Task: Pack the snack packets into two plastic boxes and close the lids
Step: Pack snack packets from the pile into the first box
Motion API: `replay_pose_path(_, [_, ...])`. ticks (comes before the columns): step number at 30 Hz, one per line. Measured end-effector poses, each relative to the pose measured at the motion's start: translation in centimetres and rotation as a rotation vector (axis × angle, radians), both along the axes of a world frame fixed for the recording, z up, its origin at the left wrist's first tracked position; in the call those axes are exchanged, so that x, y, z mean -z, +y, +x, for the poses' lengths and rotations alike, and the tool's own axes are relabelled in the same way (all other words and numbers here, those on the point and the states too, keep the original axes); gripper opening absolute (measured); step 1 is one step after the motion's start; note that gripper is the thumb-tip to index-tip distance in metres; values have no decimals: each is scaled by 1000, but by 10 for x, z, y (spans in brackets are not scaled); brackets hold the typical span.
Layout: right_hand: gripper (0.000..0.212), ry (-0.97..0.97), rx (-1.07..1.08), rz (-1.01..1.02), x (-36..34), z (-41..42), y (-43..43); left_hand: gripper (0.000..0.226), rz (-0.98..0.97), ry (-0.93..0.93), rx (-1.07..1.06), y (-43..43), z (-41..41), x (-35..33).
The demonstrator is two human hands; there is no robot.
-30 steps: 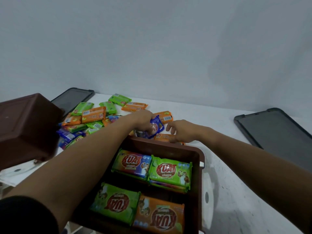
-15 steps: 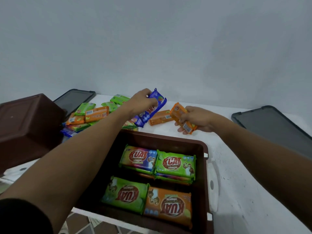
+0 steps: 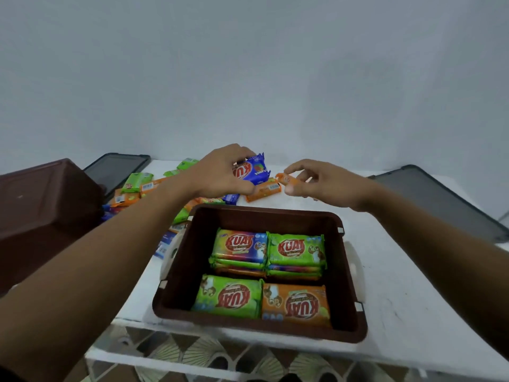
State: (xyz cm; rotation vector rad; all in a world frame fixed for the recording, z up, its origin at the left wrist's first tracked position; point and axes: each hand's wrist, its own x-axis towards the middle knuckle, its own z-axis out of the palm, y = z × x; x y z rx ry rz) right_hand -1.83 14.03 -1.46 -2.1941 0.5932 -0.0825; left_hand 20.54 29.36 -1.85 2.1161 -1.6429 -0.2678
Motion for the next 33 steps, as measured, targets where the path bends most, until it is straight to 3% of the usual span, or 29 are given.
replay_pose_path(9, [72,-55,40,-259,19,-32,58,88,114,-100,205,52,-20,17])
replay_pose_path(15, [59,45,24,-451,46,-37,88,90,145,-214,249,70,-44,42])
replay_pose_path(18, [54,124,-16,-591,56,-35,92,88,111,-389,246,72,-52,54])
replay_pose_path(26, [54,253,-59,-685,63,-30,90,85,76,-592,312,69,-53,62])
replay_pose_path(33, [53,222,-68,-689,61,-30,93,75,84,-524,284,71,-55,60])
